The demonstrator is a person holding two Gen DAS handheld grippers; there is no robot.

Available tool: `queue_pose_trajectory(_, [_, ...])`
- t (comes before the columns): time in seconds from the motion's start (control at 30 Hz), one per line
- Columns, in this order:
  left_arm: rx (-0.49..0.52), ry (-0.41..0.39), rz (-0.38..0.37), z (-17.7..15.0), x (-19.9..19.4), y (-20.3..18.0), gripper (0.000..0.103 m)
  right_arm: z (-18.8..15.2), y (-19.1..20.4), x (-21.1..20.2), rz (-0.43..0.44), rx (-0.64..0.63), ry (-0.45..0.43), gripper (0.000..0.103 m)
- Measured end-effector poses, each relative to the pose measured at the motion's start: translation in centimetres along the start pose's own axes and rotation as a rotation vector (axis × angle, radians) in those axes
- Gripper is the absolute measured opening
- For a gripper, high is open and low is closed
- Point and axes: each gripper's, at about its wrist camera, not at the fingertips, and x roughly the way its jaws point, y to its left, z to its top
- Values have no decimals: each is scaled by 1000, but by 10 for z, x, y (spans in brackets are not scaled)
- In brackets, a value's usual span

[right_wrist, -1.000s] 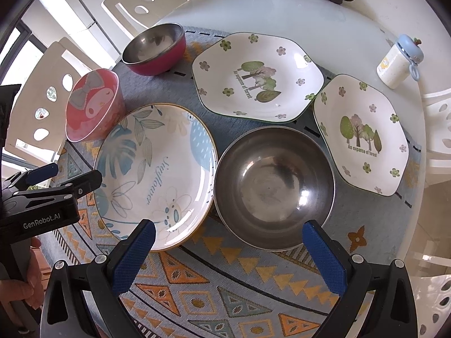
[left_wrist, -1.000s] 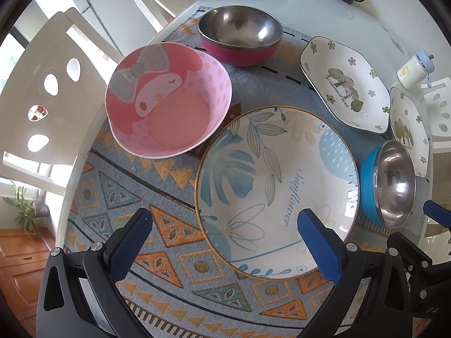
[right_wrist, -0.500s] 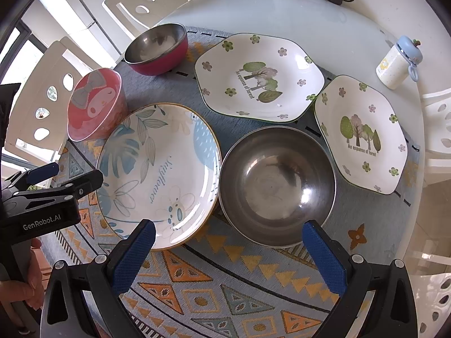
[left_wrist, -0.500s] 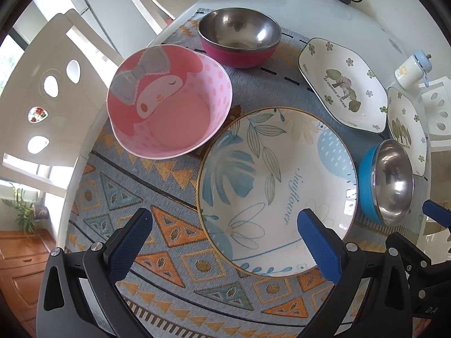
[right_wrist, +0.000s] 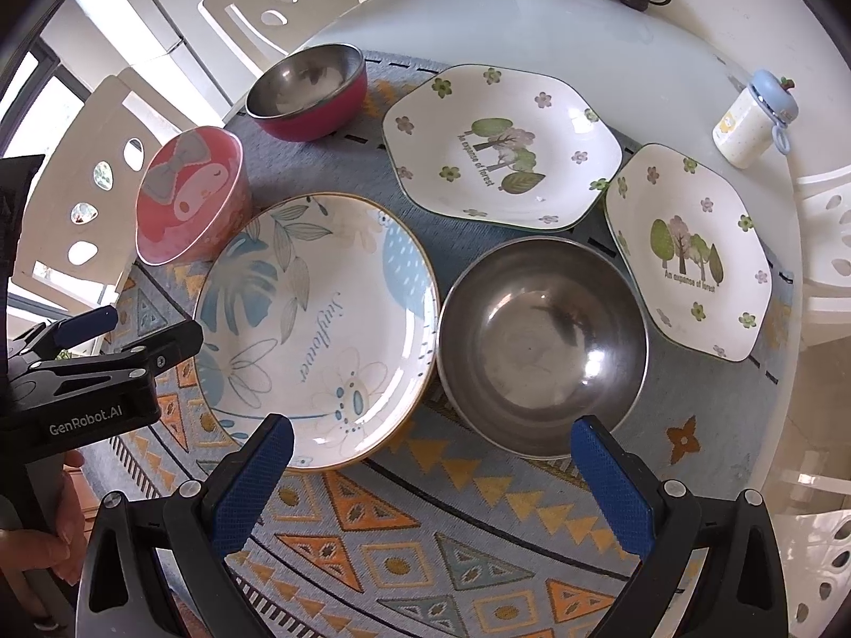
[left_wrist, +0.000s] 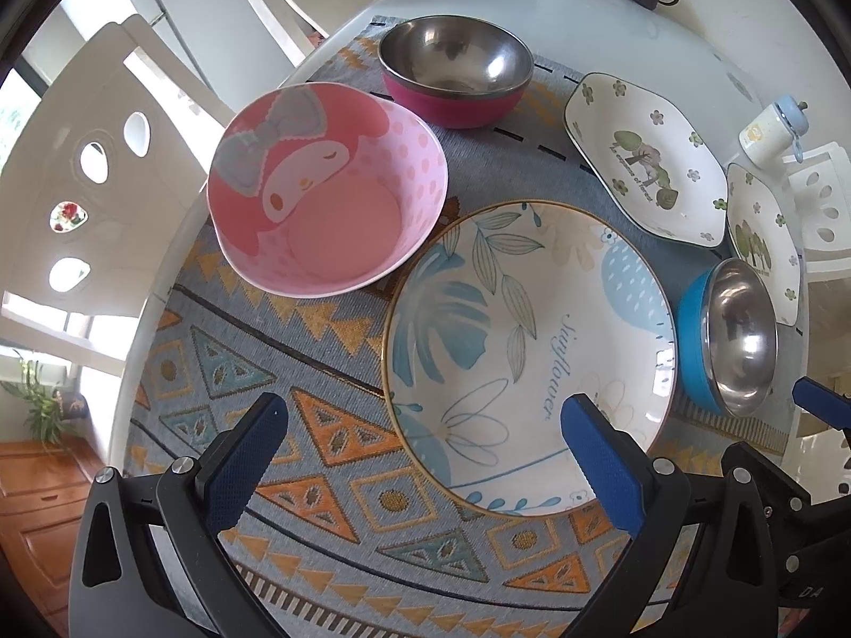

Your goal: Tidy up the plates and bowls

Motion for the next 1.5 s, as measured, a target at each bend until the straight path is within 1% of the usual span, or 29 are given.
queue_pose_trajectory(0.6, [44,-10,-28,-8,-3,25,102,-16,32,3,-12,30,6,103])
queue_pose_trajectory(0.83, [66,-4,-57,-22,7,37,102,-25,45,7,-15,44,4,103])
queue_pose_trajectory(1.0, [87,25,-87,-38,33,43,102,-43,53,25,18,69,19,103])
queue_pose_trajectory(1.13, [80,48,-106,-46,57,42,102,-58,51,44,23,120,-33,103])
queue_pose_trajectory(1.2, [55,43,-152,-47,66,43,103,-60,49,58,-5,148,-37,103])
queue_pose_trajectory(1.27, [45,42,-148,-44,73,42,103,-58,50,71,-42,149,-39,103])
queue_pose_trajectory(1.33, [42,41,-146,-39,81,40,103,-54,50,79,-57,149,-49,103])
queue_pose_trajectory(1.4, [60,12,-113,-34,83,35,103,-49,50,88,-51,146,-54,103])
queue_pose_trajectory(1.47, [75,-12,-101,-30,84,32,103,-45,49,101,-44,140,-28,103])
queue_pose_trajectory(1.5, [82,-28,-99,-28,84,30,103,-43,47,106,-6,158,-36,103])
